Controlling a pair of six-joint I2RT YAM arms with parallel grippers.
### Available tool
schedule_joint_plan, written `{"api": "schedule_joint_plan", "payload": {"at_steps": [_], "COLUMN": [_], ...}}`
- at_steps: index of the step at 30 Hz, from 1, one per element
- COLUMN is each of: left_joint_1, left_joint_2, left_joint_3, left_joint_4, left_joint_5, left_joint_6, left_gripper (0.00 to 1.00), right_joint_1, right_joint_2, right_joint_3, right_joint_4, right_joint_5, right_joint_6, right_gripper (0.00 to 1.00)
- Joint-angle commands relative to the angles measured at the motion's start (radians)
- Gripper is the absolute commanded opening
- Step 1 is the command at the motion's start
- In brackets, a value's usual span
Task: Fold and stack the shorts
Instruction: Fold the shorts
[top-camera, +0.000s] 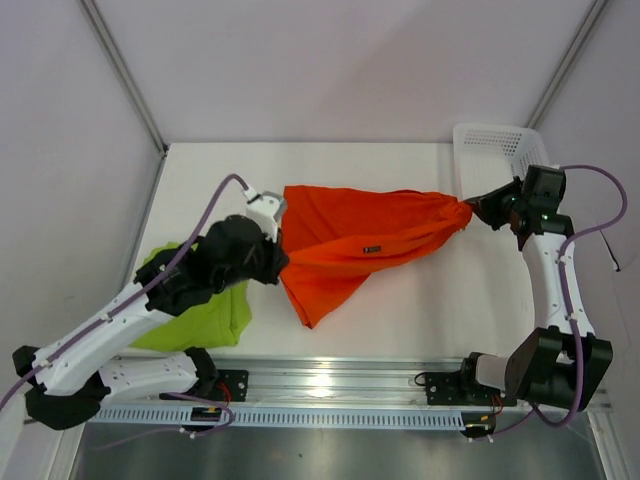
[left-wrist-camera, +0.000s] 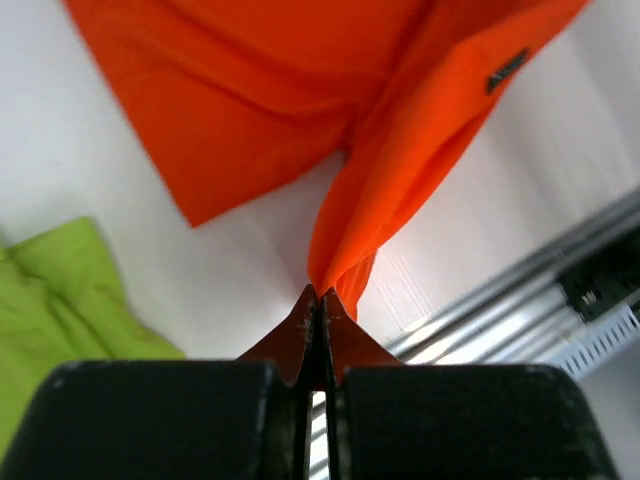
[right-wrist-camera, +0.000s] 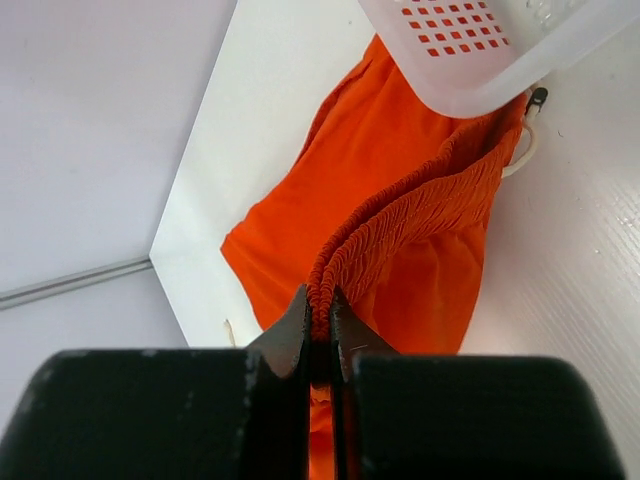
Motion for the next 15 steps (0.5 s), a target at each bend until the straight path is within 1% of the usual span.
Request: {"api": "schedule_joint_plan", "payload": {"at_steps": [1, 4, 8, 11, 13, 15], "left_joint_1": [0.156, 0.225, 0.291, 0.379, 0.428, 0.458], "left_joint_2": [0.016, 0.085, 0.191, 0.256, 0.305, 0.344], "left_joint_3": [0.089, 0.133, 0.182, 0.214, 0.242, 0.268], "left_joint_4": [0.012, 0.052, 0.101, 0.141, 0.141, 0.143], "left_joint_5": [0.073, 0.142, 0.193, 0.24, 0.24, 0.257], "left_joint_6": [0.144, 0.199, 0.241, 0.246, 0.244, 0.243], "left_gripper": [0.0, 0.0, 0.0, 0.0, 0.0, 0.0], "right_joint_1": [-0.008, -0.009, -0.006, -0.003, 0.001, 0.004], "right_joint_2": [0.028, 0.062, 0.105, 0.147, 0.171, 0.2], "right_joint_3": [0.066, 0.067, 0.07, 0.099, 0.13, 0.154], "right_joint_4": [0.036, 0.077, 0.138, 0.16, 0.172, 0.177], "right_joint_5": [0.044, 0.045, 0.034, 0.036, 0.053, 0.073], "right_joint_6": [0.041, 0.094, 0.158, 0.177, 0.189, 0.192], "right_gripper": [0.0, 0.0, 0.0, 0.0, 0.0, 0.0]}}
